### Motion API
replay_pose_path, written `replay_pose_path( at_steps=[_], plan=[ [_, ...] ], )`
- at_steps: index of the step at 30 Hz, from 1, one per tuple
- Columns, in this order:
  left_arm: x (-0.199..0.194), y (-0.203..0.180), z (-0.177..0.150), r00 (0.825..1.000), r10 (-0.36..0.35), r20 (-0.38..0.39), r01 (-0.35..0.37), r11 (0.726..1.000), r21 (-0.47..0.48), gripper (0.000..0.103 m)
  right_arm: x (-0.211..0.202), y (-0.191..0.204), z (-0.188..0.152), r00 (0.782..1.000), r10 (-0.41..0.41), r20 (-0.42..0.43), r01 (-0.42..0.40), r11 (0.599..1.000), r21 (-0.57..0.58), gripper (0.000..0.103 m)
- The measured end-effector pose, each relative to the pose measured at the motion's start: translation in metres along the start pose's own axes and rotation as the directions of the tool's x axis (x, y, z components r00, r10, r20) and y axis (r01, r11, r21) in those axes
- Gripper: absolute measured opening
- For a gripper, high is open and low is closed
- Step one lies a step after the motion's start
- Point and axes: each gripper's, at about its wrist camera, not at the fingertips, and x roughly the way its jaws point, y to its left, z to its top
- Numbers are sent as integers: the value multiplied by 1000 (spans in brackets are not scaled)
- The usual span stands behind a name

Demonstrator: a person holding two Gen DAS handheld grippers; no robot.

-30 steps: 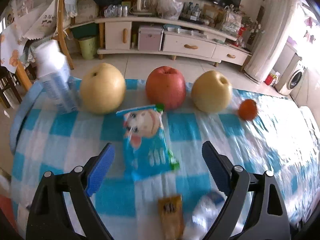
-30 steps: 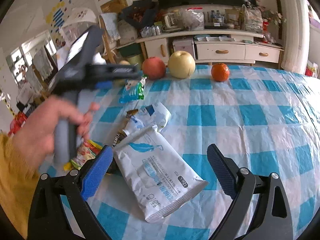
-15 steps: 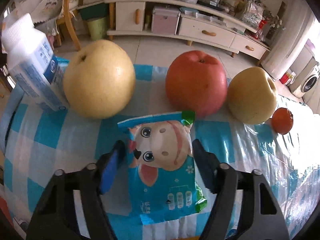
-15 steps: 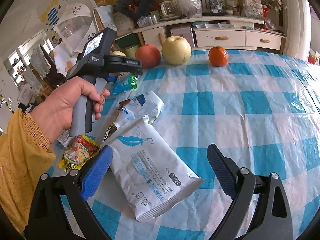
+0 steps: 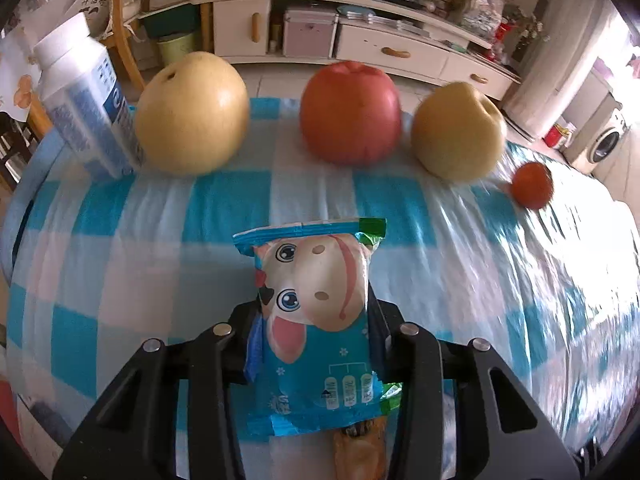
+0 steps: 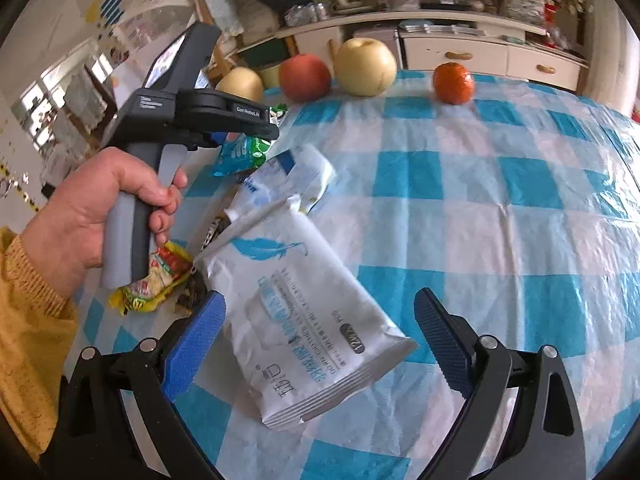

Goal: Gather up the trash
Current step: 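Grasp the blue cartoon snack bag with the left tool, then grasp the white wipes packet with the right tool while the left tool holds the blue bag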

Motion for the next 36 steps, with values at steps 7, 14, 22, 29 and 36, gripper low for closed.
replay_pose_path(
  at_steps=[7, 14, 22, 29, 36],
  plan=[
    [-26, 12, -23, 999, -36, 17, 36, 999, -22, 41, 15, 13, 0, 999, -41, -16, 39, 994, -98, 94],
    [-68, 20, -40, 995, -64, 73, 66, 998, -23, 41, 29, 16, -1, 998, -39, -57, 32, 991, -131, 98],
    [-125, 33, -73, 985, -90, 149, 94, 995, -24, 41, 29, 21, -6, 997, -36, -71, 24, 987, -157, 98],
    [-155, 52, -114, 977, -104, 187, 119, 990, -70, 41, 28, 28, -13, 995, -61, -75, 44, 977, -208, 98],
    [-177, 84, -153, 966, -91, 242, 126, 983, -132, 41, 31, 38, -19, 989, -140, -52, 121, 956, -266, 98]
  ],
)
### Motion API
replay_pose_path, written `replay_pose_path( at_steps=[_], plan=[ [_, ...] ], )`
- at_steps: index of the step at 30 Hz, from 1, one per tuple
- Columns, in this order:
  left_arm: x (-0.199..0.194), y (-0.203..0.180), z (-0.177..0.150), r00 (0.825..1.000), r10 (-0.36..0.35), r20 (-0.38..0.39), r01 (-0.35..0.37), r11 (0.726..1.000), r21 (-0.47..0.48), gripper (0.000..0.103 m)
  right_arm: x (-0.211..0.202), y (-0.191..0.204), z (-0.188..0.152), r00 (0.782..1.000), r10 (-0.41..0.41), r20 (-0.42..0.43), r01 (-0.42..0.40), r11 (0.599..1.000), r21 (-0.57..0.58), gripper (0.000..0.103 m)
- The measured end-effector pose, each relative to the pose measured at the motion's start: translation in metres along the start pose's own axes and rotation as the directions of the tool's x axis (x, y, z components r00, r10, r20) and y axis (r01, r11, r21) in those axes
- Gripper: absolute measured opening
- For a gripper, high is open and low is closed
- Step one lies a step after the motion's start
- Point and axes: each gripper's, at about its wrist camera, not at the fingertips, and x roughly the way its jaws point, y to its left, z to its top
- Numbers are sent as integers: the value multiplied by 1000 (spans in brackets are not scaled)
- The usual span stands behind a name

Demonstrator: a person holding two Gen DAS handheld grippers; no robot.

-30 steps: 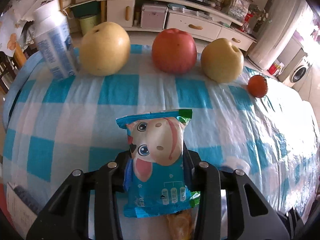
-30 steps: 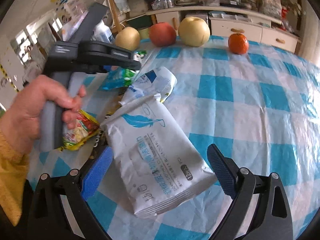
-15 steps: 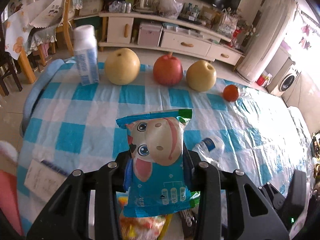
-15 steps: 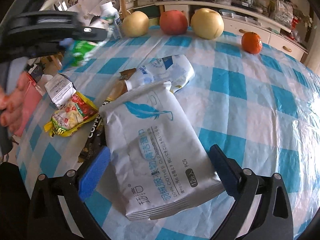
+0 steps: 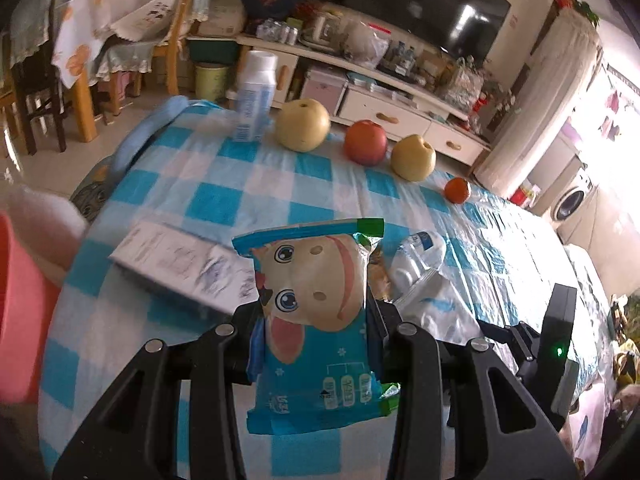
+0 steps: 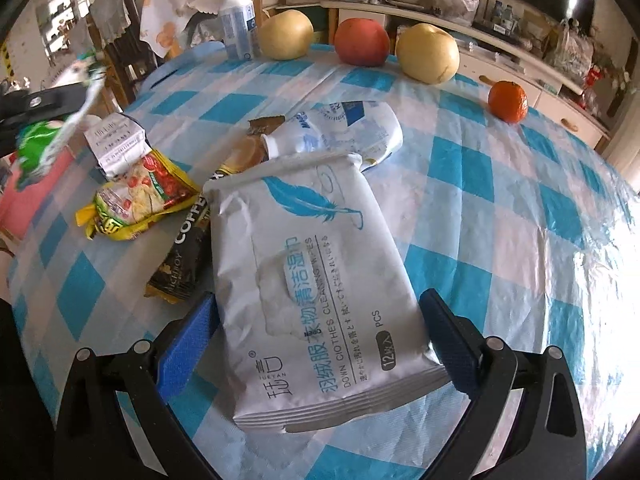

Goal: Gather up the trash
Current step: 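Grasp the white wipes packet with the right tool while the left tool holds the blue bag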

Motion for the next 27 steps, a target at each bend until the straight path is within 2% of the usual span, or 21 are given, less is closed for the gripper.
replay_pose_path(
  at_steps=[8, 11, 16, 21, 24, 27],
  plan=[
    [-21, 22, -7, 999, -6, 52, 6, 1000, 6, 41, 3, 1, 0, 999, -31, 40, 30, 999, 20, 98],
    [-25, 31, -8, 998, 0, 65, -1, 1000, 3, 41, 2, 1, -1, 998, -34, 54, 33, 999, 23, 95],
    [-25, 52, -10, 998, 2, 66, -1, 1000, -24, 41, -2, 2, -2, 996, -47, 72, 44, 998, 36, 83],
    [-24, 67, -12, 998, 9, 64, -7, 999, -34, 41, -4, 2, -3, 995, -58, 81, 53, 997, 62, 80],
    [-26, 77, -13, 998, -2, 67, 6, 999, -50, 41, -8, 1, -4, 991, -94, 97, 86, 993, 84, 78],
    [-31, 83, -12, 997, -5, 79, 9, 998, -54, 41, -12, -7, -7, 990, -78, 117, 60, 987, 151, 78]
  ],
)
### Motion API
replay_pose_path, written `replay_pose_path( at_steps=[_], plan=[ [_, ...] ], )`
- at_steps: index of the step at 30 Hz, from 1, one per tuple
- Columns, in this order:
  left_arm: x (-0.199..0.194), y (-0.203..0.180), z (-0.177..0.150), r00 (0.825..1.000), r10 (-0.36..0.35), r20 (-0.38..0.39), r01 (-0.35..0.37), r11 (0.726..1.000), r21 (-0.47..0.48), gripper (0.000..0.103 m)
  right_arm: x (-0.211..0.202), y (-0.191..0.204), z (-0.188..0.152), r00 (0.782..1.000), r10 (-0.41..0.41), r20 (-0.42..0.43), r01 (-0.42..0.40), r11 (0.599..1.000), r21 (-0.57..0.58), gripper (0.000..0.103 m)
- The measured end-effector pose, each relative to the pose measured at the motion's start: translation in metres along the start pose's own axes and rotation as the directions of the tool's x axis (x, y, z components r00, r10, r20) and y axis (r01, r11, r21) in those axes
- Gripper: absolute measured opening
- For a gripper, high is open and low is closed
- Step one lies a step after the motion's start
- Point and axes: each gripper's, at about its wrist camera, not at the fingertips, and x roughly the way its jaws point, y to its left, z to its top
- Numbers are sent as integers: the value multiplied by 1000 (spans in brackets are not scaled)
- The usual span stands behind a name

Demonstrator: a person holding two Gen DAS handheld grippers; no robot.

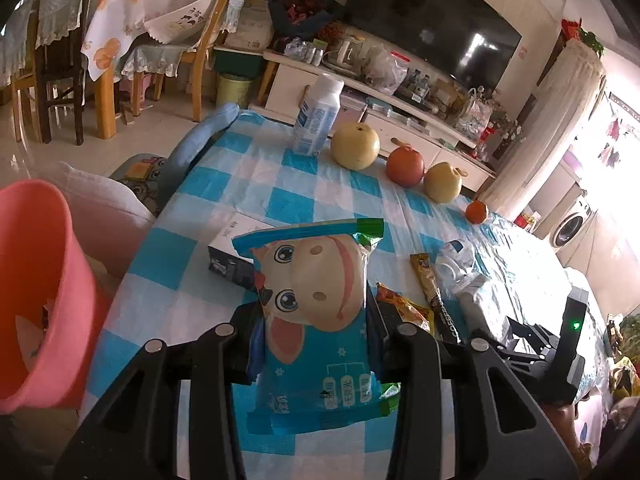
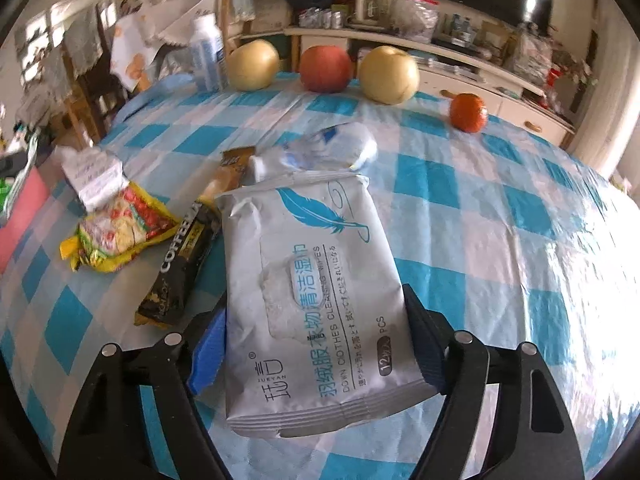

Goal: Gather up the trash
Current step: 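Grasp the white wipes packet with the right tool while the left tool holds the blue bag, then carry the blue bag and wipes packet to the pink basin and open both tools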

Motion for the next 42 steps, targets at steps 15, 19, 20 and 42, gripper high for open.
replay_pose_path(
  at_steps=[15, 19, 20, 42],
  plan=[
    [-46, 40, 9, 996, 4, 89, 1, 998, -58, 41, -66, 59, 31, 981, 128, 145, -136, 990, 46, 77],
    [-61, 56, 12, 993, 27, 117, -18, 997, -76, 41, -85, 97, 45, 966, 184, 181, -186, 983, -9, 77],
    [-66, 61, 13, 991, 39, 125, -29, 996, -83, 41, -89, 107, 49, 962, 202, 185, -201, 979, -24, 77],
    [-119, 211, 7, 945, 290, 149, -212, 894, -395, 41, -78, 384, 101, 825, 564, 48, -528, 797, -292, 78]
  ],
)
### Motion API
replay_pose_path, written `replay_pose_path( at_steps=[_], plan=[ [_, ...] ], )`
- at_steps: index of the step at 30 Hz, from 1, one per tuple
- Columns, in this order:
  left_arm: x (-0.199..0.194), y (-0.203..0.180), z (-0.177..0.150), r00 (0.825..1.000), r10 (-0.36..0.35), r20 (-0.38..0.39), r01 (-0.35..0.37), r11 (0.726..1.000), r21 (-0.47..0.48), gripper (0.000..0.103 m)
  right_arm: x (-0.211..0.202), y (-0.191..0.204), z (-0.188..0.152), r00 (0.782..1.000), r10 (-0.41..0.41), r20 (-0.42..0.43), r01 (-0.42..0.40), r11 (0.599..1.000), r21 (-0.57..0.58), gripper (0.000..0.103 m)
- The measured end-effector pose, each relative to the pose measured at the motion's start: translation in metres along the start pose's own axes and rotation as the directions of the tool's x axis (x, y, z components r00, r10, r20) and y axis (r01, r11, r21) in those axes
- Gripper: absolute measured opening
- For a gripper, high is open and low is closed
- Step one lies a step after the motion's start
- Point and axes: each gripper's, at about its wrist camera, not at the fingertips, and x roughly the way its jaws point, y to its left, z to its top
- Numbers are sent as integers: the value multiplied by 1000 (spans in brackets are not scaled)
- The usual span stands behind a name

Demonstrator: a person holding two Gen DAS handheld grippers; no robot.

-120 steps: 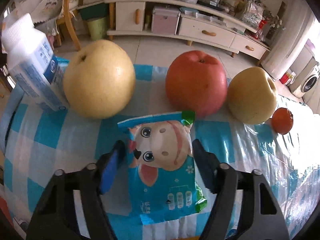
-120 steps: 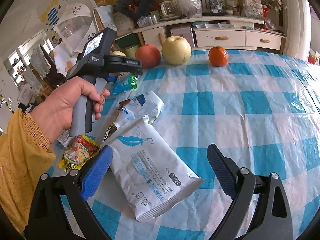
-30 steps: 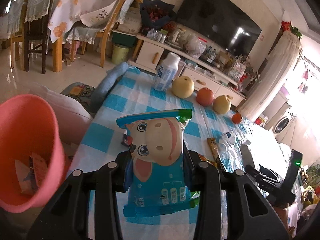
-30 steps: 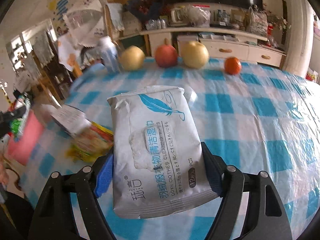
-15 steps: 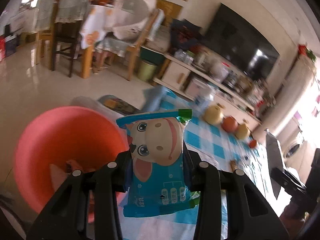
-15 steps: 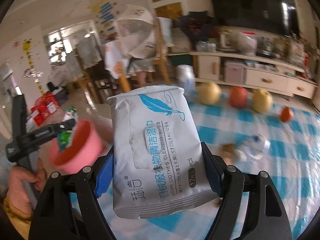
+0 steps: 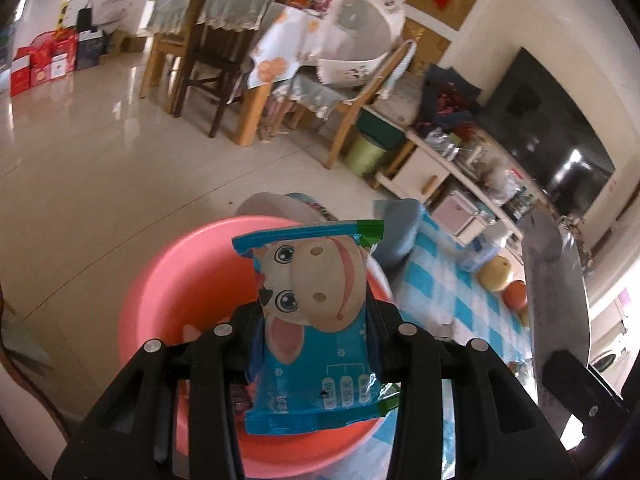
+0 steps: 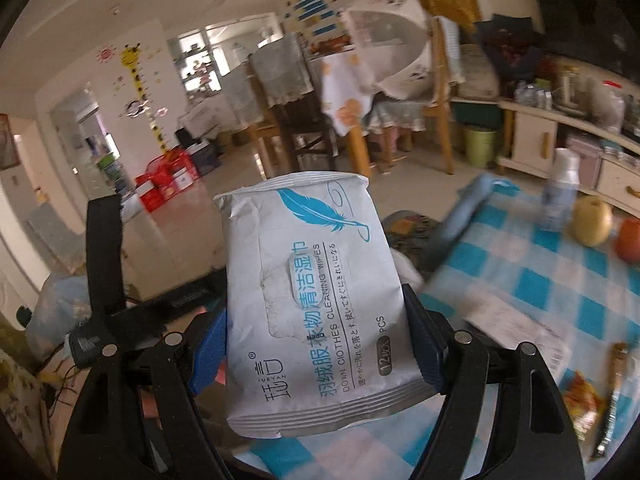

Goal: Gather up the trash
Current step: 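Carry the blue bag and wipes packet to the pink basin and open both tools, then move both tools back over the table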

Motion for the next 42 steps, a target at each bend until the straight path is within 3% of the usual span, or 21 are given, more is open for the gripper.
replay_pose_path(
  at_steps=[3, 8, 14, 21, 28, 42],
  plan=[
    [7, 16, 1, 999, 27, -22, -28, 999, -29, 42, 27, 13, 4, 1000, 9, -21, -9, 1000, -4, 78],
    [10, 33, 5, 993, 118, -25, -120, 990, -76, 74, 55, 7, 2, 999, -2, -35, 4, 999, 48, 88],
    [4, 39, 9, 991, 131, 4, -130, 987, -93, 82, 36, -11, -13, 998, -66, 8, 65, 995, 77, 90],
    [0, 23, 10, 991, 132, 34, -130, 990, -57, 88, 16, -36, -34, 992, -129, -2, 128, 984, 124, 93],
    [0, 6, 8, 995, 83, 50, -81, 996, -32, 88, 2, -49, -56, 986, -163, -19, 164, 975, 147, 93],
    [12, -60, -10, 998, 36, 44, -42, 987, 157, 88, -36, -75, -78, 976, -219, -3, 216, 961, 174, 93]
  ],
)
